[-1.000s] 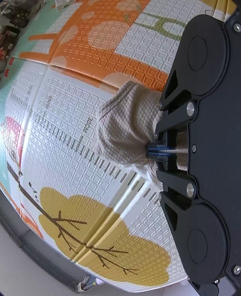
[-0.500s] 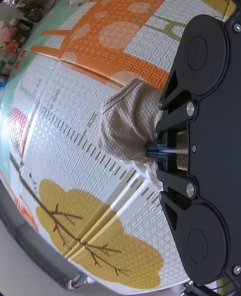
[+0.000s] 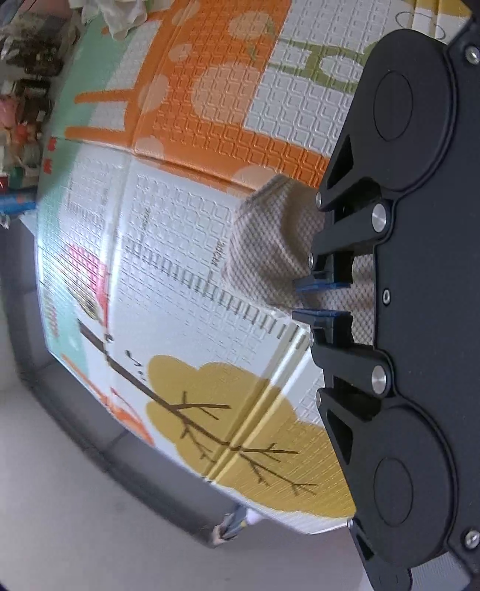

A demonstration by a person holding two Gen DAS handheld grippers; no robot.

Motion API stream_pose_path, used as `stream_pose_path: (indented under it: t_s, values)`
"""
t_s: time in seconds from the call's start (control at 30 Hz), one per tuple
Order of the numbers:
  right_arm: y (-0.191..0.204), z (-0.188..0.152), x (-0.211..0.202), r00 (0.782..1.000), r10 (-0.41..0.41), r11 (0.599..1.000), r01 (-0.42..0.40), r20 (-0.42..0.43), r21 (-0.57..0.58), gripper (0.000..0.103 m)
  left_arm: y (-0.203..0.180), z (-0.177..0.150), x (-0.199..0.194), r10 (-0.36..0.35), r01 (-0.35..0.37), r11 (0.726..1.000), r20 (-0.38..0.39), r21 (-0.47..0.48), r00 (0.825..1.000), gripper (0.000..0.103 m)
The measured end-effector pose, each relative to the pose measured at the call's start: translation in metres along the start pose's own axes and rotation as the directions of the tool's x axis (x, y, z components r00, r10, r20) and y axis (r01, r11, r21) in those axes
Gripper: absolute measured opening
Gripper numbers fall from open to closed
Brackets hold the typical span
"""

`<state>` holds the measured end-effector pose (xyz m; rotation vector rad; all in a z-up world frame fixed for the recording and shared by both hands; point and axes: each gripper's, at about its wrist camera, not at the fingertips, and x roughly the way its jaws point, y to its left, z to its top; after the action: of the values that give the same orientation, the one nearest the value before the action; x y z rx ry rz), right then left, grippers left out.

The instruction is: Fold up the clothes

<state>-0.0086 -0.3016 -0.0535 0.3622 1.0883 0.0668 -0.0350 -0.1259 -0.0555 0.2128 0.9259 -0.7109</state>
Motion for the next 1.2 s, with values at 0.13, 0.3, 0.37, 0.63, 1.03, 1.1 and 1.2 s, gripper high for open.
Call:
stream_pose_path:
  t_s: [0.13, 0.3, 0.37, 0.63, 1.03, 1.1, 1.2]
  values:
    - [-0.019, 0.000, -0.013, 0.999, -0.019, 0.998, 0.017, 0.037, 0.064, 0.009, -0.006, 0.018, 0.014, -0.010, 0.010, 1.000, 0.006, -0.008, 1.000, 0.067]
    - [-0.048, -0.002, -0.022, 0.996, -0.058, 0.986, 0.046, 0.072, 0.160, 0.009, -0.004, 0.043, 0.034, -0.022, 0.023, 0.998, 0.007, -0.056, 1.000, 0.068]
    - [-0.059, -0.003, -0.021, 0.995, -0.064, 0.979, 0.049, 0.072, 0.197, 0.009, -0.001, 0.052, 0.046, -0.035, 0.034, 0.996, -0.007, -0.078, 0.999, 0.068]
    - [-0.085, -0.004, -0.007, 0.996, -0.062, 0.955, 0.043, 0.056, 0.293, 0.009, -0.001, 0.067, 0.088, -0.064, 0.058, 0.995, -0.077, -0.084, 0.995, 0.064]
    - [-0.087, -0.002, 0.003, 0.998, -0.038, 0.949, 0.021, 0.049, 0.313, 0.009, 0.002, 0.070, 0.097, -0.130, 0.120, 0.989, -0.114, -0.085, 0.985, 0.014]
    - [-0.083, -0.003, 0.000, 0.998, -0.023, 0.952, 0.004, 0.056, 0.305, 0.009, 0.005, 0.070, 0.092, -0.128, 0.117, 0.988, -0.112, -0.098, 0.985, 0.014]
    - [-0.074, -0.003, -0.009, 0.997, 0.009, 0.959, -0.031, 0.077, 0.282, 0.009, 0.012, 0.069, 0.083, -0.120, 0.108, 0.987, -0.101, -0.118, 0.988, 0.014]
